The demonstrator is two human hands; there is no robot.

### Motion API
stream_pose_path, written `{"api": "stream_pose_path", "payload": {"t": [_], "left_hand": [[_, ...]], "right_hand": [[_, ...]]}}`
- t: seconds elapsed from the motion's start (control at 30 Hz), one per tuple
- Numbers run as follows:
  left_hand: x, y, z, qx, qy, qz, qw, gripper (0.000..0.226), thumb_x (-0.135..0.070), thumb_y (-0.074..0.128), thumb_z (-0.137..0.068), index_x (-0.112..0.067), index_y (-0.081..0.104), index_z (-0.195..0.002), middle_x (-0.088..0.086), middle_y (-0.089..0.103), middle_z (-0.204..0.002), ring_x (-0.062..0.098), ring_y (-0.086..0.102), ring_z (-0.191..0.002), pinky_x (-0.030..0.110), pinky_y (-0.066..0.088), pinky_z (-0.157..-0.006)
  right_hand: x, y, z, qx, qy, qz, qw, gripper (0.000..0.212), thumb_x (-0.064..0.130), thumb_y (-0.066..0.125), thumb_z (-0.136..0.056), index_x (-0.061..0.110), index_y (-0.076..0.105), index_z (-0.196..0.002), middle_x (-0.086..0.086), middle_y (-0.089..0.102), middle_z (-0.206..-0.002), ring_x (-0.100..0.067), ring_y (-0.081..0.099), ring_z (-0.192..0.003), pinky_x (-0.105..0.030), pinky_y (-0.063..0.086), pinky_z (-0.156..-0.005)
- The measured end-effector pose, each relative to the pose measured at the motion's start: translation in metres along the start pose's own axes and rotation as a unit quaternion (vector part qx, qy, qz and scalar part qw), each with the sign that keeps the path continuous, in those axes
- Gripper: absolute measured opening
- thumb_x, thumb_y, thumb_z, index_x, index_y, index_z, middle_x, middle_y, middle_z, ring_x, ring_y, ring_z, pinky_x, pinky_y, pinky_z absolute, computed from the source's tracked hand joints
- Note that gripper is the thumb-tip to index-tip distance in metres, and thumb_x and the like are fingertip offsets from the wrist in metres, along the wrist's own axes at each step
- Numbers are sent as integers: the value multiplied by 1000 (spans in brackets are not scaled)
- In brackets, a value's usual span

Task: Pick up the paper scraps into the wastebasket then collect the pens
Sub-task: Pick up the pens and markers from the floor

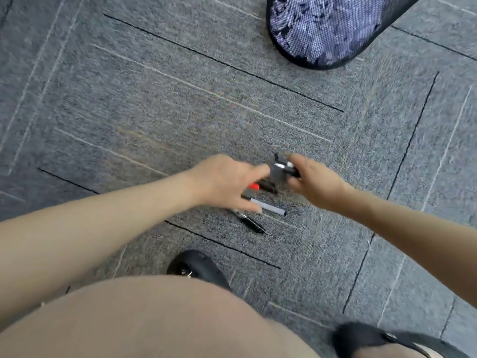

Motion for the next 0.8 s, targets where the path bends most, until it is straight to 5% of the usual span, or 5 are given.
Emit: {"api": "stream_pose_path", "payload": {"t": [0.07, 0.13, 0.4, 0.6, 0.8], "left_hand": [[-20, 21, 2, 74, 52, -82, 992, 81, -70, 51, -75, -18, 28, -133, 5, 55, -125, 24, 65, -83, 30, 47, -57], [-25, 36, -1, 129, 74, -128, 981, 82, -61, 57, -77, -17, 21, -137, 11, 43, -136, 28, 65, -89, 32, 45, -57], [-40, 44, -14, 73, 101, -139, 982, 26, -22, 46, -89, -7, 47, -110, 8, 60, -105, 27, 65, -79, 32, 41, -51], [-21, 24, -31, 11, -66, -7, 998, 18, -34, 49, -86, -18, 57, -92, -2, 64, -91, 21, 63, -82, 28, 41, -58], [9, -18, -38, 23, -202, 169, 964, 9, -26, 53, -87, -18, 49, -83, -2, 51, -84, 22, 56, -81, 30, 41, -62]], "right_hand": [[-16, 3, 8, -28, 53, -79, 995, 5, 14, 43, -94, 17, 43, -97, 6, 50, -72, -6, 45, -54, -16, 39, -49], [-23, 5, 9, -49, 83, -128, 987, 6, 15, 41, -93, 14, 47, -94, 1, 52, -70, -11, 44, -52, -22, 39, -46], [-25, 5, 0, -95, 107, -125, 982, 12, 23, 43, -92, 13, 50, -93, -2, 54, -70, -18, 47, -55, -33, 40, -52], [-24, -7, 4, -128, 124, -317, 931, 18, 21, 41, -93, 6, 50, -90, -4, 44, -66, -16, 39, -57, -29, 33, -50], [-1, -40, -5, -179, 133, -432, 874, 26, 26, 52, -88, 16, 38, -69, -2, 35, -56, -16, 30, -48, -29, 24, -47]]}}
Point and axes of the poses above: each hand's wrist, its own z-axis away from the middle knuckle, its own y-axis out of the palm, x = y × z, the point moved 4 cm from there along -z, towards the middle knuckle
